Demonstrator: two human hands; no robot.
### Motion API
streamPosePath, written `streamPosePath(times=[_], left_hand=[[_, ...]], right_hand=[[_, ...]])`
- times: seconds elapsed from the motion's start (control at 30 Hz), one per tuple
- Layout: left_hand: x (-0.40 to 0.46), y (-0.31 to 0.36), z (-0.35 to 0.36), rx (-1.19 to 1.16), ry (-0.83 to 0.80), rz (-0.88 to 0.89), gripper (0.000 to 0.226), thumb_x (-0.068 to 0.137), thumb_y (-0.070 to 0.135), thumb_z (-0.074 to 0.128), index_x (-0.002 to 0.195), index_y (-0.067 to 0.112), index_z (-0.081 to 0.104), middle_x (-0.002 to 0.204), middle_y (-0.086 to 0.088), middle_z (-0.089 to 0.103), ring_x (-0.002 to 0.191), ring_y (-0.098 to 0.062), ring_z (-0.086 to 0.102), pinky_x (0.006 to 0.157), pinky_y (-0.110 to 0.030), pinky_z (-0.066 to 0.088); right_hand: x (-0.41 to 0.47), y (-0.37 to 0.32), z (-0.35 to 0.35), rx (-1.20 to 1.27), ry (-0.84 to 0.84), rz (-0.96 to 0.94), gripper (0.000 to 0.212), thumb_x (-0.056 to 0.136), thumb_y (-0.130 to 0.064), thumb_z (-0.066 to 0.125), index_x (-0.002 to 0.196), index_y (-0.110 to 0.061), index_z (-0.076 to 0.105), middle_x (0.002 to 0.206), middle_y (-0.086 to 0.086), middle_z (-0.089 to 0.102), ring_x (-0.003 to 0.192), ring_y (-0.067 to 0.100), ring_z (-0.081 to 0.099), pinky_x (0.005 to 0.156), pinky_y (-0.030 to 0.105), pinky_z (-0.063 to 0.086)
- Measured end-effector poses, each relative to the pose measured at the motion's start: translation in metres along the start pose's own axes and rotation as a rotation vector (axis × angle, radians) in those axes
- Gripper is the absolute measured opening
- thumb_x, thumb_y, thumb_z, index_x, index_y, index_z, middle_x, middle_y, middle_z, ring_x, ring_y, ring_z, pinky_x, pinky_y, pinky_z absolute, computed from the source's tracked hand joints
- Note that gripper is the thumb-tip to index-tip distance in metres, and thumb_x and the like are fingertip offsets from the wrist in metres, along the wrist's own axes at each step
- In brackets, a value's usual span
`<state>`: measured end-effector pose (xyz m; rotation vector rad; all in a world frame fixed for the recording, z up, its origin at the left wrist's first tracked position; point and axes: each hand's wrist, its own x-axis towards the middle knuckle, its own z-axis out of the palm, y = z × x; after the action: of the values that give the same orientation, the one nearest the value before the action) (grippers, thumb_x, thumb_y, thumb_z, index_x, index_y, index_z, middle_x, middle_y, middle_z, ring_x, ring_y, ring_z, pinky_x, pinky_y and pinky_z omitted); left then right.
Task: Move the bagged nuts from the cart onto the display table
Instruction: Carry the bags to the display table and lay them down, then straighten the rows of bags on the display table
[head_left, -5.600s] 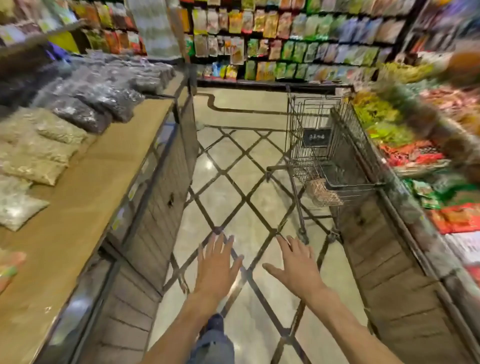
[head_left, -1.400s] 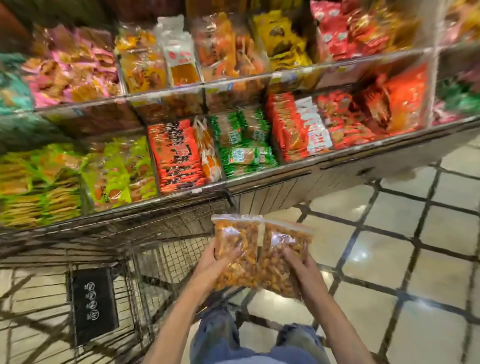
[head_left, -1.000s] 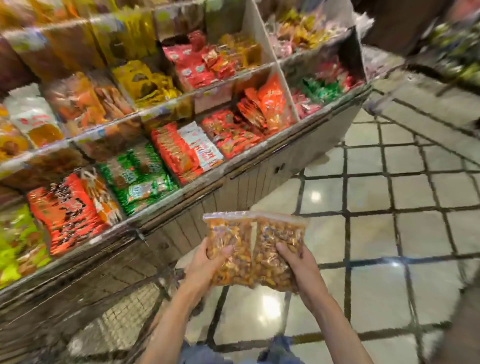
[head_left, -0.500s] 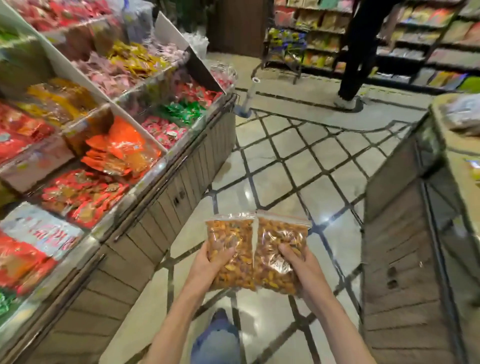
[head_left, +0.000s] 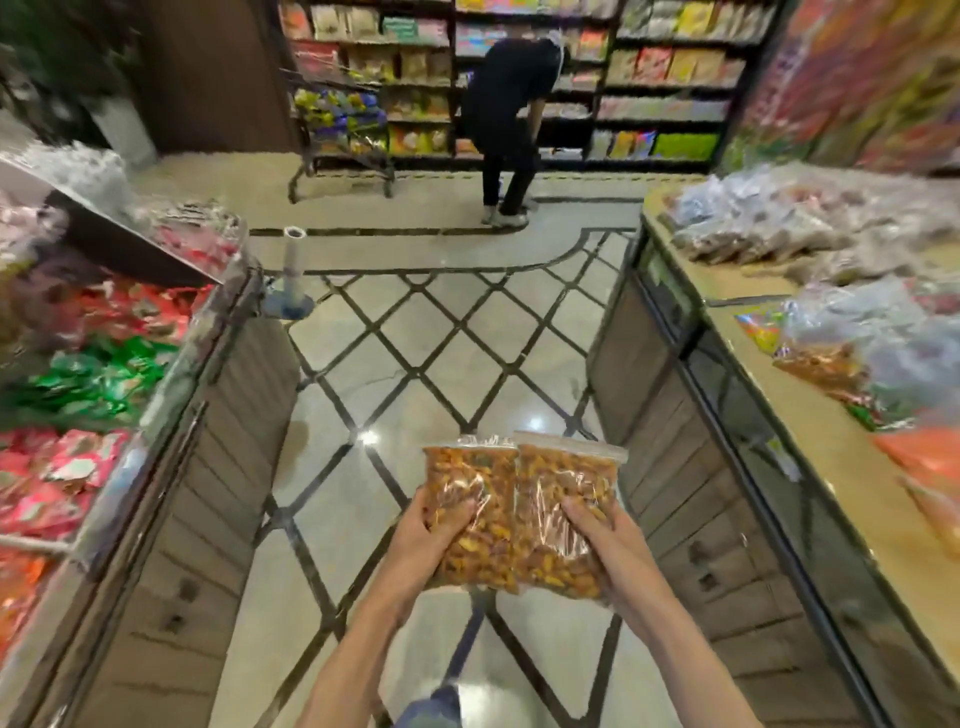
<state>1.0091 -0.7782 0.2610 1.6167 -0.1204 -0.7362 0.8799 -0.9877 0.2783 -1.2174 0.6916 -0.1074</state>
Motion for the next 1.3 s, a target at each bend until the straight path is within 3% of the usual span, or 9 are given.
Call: streamPosePath(times=[0.13,0.3,0.37,0.5,0.67,0.8,1.07,1.2,1.3], left_hand=[[0.082,0.044,0.007,0.019,-0.116,0.008,0.060,0.081,0.060,0.079,0.134,0.050,0.052,0.123,0.012,0.072,0.108,-0.010,0.073,0.099,-0.043,0.060],[0.187,0.087,0.035,0.071,-0.192,0.027,0.068,0.084,0.053,0.078,0.144,0.039,0.048,0.126,0.007,0.069,0.109,-0.012,0.071,0.082,-0.026,0.061],[0.231,0.102,0.050,0.110,-0.232,0.042,0.075,0.083,0.057,0.078,0.148,0.038,0.046,0.130,0.006,0.068,0.111,-0.012,0.070,0.079,-0.023,0.061],[0.324,0.138,0.086,0.129,-0.283,0.021,0.061,0.084,0.055,0.078,0.138,0.043,0.052,0.127,0.008,0.070,0.111,-0.014,0.072,0.079,-0.026,0.063],[0.432,0.192,0.137,0.132,-0.353,-0.004,0.072,0.080,0.060,0.082,0.142,0.040,0.050,0.129,0.006,0.070,0.115,-0.017,0.071,0.100,-0.046,0.060],[0.512,0.222,0.173,0.149,-0.416,-0.005,0.082,0.072,0.067,0.083,0.143,0.040,0.051,0.132,0.005,0.070,0.116,-0.019,0.072,0.103,-0.049,0.058],[0.653,0.271,0.257,0.189,-0.583,0.002,0.053,0.086,0.053,0.076,0.133,0.037,0.058,0.124,0.008,0.073,0.109,-0.012,0.073,0.093,-0.037,0.062],[0.737,0.294,0.302,0.250,-0.738,0.021,0.048,0.088,0.047,0.078,0.131,0.035,0.062,0.123,0.005,0.076,0.110,-0.014,0.074,0.096,-0.041,0.061],[0.791,0.318,0.333,0.292,-0.838,0.002,0.046,0.091,0.043,0.076,0.132,0.034,0.059,0.122,0.007,0.075,0.108,-0.012,0.074,0.085,-0.026,0.062]], right_hand=[[0.058,-0.033,0.002,0.032,0.101,-0.046,0.053,0.094,-0.038,0.075,0.142,-0.020,0.059,0.127,0.008,0.078,0.116,0.030,0.076,0.107,0.056,0.056],[0.135,-0.068,-0.012,0.066,0.225,-0.096,0.057,0.089,-0.043,0.080,0.140,-0.023,0.062,0.125,0.002,0.079,0.113,0.026,0.077,0.107,0.053,0.057],[0.170,-0.083,-0.023,0.068,0.276,-0.120,0.052,0.089,-0.041,0.079,0.135,-0.025,0.063,0.117,-0.003,0.081,0.106,0.021,0.080,0.097,0.044,0.063],[0.249,-0.119,-0.054,0.071,0.345,-0.151,0.034,0.094,-0.039,0.075,0.125,-0.030,0.065,0.103,-0.010,0.083,0.091,0.014,0.082,0.067,0.022,0.063],[0.345,-0.179,-0.095,0.104,0.405,-0.147,0.046,0.089,-0.048,0.077,0.130,-0.031,0.064,0.114,-0.005,0.082,0.098,0.015,0.081,0.083,0.035,0.063],[0.409,-0.220,-0.127,0.071,0.439,-0.162,0.045,0.090,-0.048,0.075,0.130,-0.032,0.064,0.118,-0.006,0.079,0.095,0.006,0.079,0.076,0.021,0.061],[0.513,-0.277,-0.182,0.161,0.622,-0.168,0.060,0.081,-0.050,0.078,0.135,-0.028,0.065,0.117,-0.003,0.081,0.100,0.016,0.081,0.083,0.034,0.064],[0.569,-0.296,-0.206,0.245,0.766,-0.159,0.074,0.074,-0.058,0.082,0.138,-0.026,0.064,0.118,-0.001,0.081,0.105,0.023,0.080,0.101,0.051,0.060],[0.602,-0.315,-0.213,0.304,0.881,-0.152,0.076,0.073,-0.061,0.082,0.138,-0.029,0.063,0.119,-0.002,0.081,0.105,0.022,0.080,0.098,0.049,0.062]])
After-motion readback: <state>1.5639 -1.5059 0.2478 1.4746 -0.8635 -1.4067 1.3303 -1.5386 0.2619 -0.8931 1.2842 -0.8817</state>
